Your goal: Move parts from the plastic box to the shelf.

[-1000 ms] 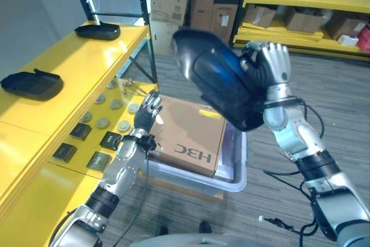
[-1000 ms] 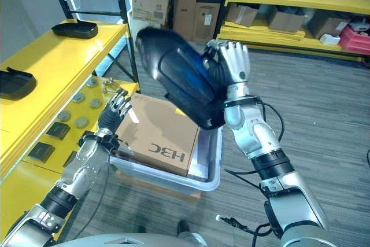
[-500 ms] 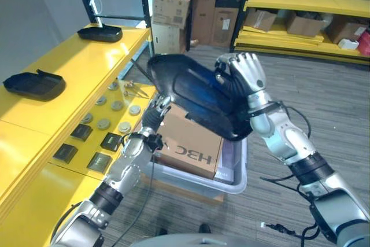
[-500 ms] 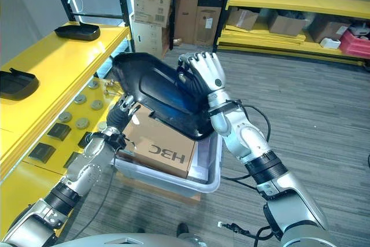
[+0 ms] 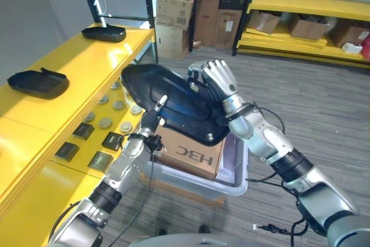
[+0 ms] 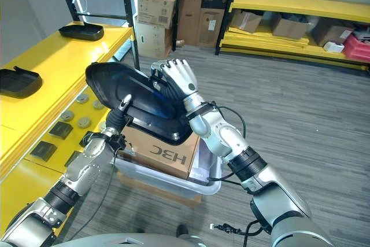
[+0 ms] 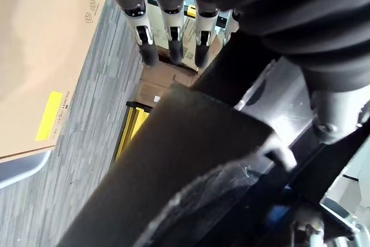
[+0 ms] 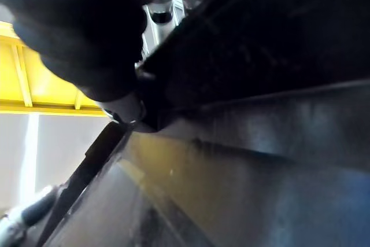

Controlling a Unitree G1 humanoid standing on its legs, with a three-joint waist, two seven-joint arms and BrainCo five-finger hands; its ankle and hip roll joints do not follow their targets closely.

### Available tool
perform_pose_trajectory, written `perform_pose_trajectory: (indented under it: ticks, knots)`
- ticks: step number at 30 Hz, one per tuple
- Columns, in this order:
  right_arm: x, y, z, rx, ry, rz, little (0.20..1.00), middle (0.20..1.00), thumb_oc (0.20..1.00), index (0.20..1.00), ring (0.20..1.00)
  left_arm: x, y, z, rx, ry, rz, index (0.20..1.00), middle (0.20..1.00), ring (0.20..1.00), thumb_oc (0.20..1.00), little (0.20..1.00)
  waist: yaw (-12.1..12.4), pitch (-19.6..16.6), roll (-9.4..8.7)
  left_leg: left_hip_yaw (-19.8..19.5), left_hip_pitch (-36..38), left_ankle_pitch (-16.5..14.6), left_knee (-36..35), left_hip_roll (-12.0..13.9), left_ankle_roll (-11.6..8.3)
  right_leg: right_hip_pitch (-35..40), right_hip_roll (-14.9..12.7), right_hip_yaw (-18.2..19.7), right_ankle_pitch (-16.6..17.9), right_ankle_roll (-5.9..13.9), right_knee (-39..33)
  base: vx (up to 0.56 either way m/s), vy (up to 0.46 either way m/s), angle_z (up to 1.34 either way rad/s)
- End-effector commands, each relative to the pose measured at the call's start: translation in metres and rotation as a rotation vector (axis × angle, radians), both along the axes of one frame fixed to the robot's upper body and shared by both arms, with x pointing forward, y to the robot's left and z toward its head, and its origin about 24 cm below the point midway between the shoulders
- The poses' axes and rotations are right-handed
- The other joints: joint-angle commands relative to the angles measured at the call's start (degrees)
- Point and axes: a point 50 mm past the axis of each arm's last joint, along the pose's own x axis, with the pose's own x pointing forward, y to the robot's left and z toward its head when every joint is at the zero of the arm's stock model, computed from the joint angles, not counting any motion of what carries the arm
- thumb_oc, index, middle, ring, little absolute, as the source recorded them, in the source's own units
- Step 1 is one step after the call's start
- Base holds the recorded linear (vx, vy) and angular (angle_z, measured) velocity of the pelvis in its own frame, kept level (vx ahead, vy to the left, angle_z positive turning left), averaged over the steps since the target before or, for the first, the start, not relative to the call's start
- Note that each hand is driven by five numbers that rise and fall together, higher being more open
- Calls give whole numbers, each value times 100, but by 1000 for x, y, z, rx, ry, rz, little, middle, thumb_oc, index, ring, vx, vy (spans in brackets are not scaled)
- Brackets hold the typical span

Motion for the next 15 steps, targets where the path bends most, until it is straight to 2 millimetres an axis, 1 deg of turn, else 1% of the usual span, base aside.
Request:
perform_pose_trajectory:
  ticks: [1, 4, 7, 9, 11, 15]
  knots:
    - [-19, 46, 8, 55, 27, 270, 200, 200, 200, 200, 200, 13, -31, 38, 64, -204, -125, 200, 200, 200, 200, 200, 52, -508, -284, 226, -399, -412, 234, 268, -189, 259, -428, -102, -873, 357, 175, 0, 0, 0]
    - [-20, 48, 8, 67, 41, 288, 200, 200, 200, 200, 200, 13, -30, 39, 66, -211, -123, 200, 200, 200, 200, 200, 54, -507, -281, 221, -403, -409, 234, 262, -189, 261, -429, -104, -875, 355, 180, 0, 0, 0]
    - [-25, 54, 8, 102, 68, 335, 200, 200, 200, 200, 200, 13, -25, 42, 127, -264, -112, 200, 200, 200, 200, 200, 61, -518, -290, 222, -409, -408, 238, 258, -190, 254, -440, -106, -873, 356, 191, 0, 0, 0]
    - [-26, 55, 8, 103, 72, 343, 200, 200, 200, 200, 200, 13, -24, 44, 122, -274, -105, 200, 200, 200, 200, 200, 63, -517, -296, 222, -404, -410, 231, 258, -188, 254, -441, -105, -874, 357, 188, 0, 0, 0]
    - [-29, 57, 6, 130, 85, 357, 200, 200, 200, 200, 200, 13, -22, 43, 99, -267, -55, 200, 200, 200, 200, 200, 71, -520, -310, 220, -404, -407, 228, 256, -187, 258, -444, -117, -876, 354, 188, 0, 0, 0]
    - [-33, 51, 3, 175, 97, 352, 200, 200, 200, 200, 200, 15, -11, 47, 155, -315, 24, 200, 200, 200, 200, 200, 71, -503, -324, 207, -426, -398, 234, 248, -188, 250, -441, -126, -884, 346, 194, 0, 0, 0]
